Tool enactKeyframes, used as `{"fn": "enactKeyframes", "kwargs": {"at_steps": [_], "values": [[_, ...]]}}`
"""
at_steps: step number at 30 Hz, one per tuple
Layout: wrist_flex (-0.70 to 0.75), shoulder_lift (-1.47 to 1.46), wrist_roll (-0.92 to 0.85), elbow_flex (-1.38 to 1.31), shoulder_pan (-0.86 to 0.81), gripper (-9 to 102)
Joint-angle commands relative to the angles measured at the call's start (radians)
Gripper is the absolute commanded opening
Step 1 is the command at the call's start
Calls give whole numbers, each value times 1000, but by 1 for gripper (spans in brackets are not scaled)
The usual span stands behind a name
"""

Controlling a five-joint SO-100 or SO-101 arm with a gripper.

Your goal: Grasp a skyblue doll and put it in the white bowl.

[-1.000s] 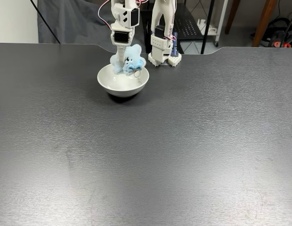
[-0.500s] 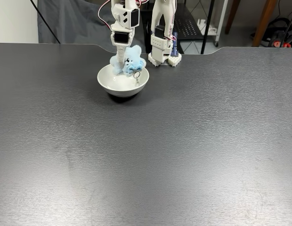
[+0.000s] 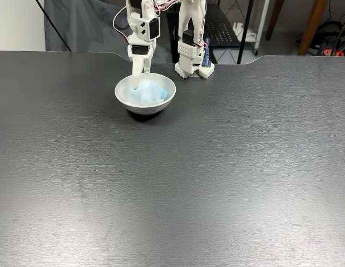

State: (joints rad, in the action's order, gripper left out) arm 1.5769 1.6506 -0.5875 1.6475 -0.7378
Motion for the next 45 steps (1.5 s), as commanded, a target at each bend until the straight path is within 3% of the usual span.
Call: {"fn": "enactKeyframes", "kwargs": {"at_steps": [1, 7, 15, 18, 22, 23, 29, 32, 36, 41, 45], "values": [[-6, 32, -5, -38, -6, 61], [-63, 253, 98, -373, 48, 61], [-63, 522, 390, -534, 410, 58], [-21, 574, 413, -514, 554, 43], [43, 589, 416, -486, 635, 0], [40, 589, 405, -480, 637, -4], [49, 627, 403, -371, 624, 16], [32, 744, 413, -245, 626, 20], [-40, 969, 451, -66, 637, 17], [-261, 1190, 669, 311, 627, -2], [-314, 1351, 713, 655, 637, 0]]}}
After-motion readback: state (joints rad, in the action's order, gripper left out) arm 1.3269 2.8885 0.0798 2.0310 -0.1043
